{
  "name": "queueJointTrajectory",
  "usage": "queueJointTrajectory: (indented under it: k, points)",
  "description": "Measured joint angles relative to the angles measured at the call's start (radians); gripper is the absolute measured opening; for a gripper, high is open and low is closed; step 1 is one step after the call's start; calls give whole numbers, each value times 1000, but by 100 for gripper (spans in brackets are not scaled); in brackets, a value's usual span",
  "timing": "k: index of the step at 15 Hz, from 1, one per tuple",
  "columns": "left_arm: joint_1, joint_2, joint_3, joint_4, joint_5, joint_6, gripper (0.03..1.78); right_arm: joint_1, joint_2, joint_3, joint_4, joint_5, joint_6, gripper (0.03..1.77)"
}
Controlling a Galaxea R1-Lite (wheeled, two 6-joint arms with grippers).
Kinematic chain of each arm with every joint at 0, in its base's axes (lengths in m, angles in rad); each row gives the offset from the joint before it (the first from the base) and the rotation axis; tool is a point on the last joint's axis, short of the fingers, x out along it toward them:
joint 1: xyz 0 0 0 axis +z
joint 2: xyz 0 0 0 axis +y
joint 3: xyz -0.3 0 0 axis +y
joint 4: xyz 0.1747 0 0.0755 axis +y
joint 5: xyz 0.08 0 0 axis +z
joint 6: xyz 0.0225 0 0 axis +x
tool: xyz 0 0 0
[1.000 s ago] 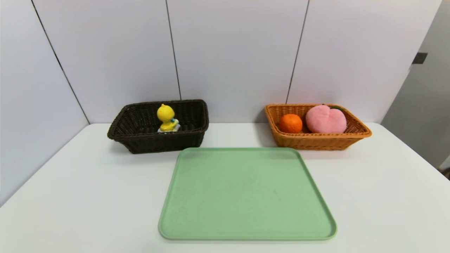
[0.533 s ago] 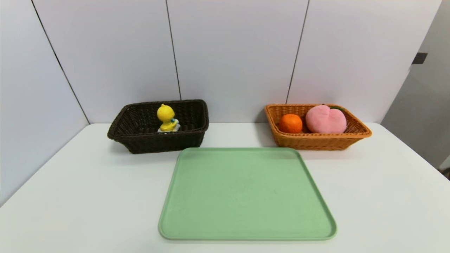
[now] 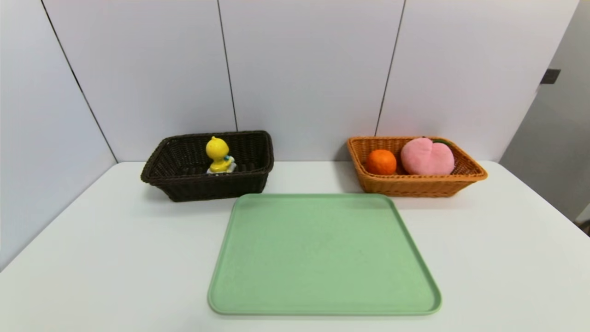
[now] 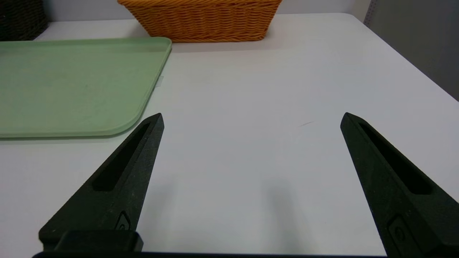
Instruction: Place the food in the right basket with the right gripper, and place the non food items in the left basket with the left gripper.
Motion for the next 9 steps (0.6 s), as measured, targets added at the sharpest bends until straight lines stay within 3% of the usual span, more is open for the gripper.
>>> queueJointTrajectory:
  k: [2, 5, 9]
  points:
    - [0, 0, 3, 4, 5, -26, 169, 0, 0, 0, 0, 0, 0, 170]
    - [0, 0, 4, -3, 41, -164, 169, 0, 0, 0, -7, 1, 16, 170]
    - [0, 0, 4, -3, 43, -173, 169, 0, 0, 1, -11, -2, 35, 170]
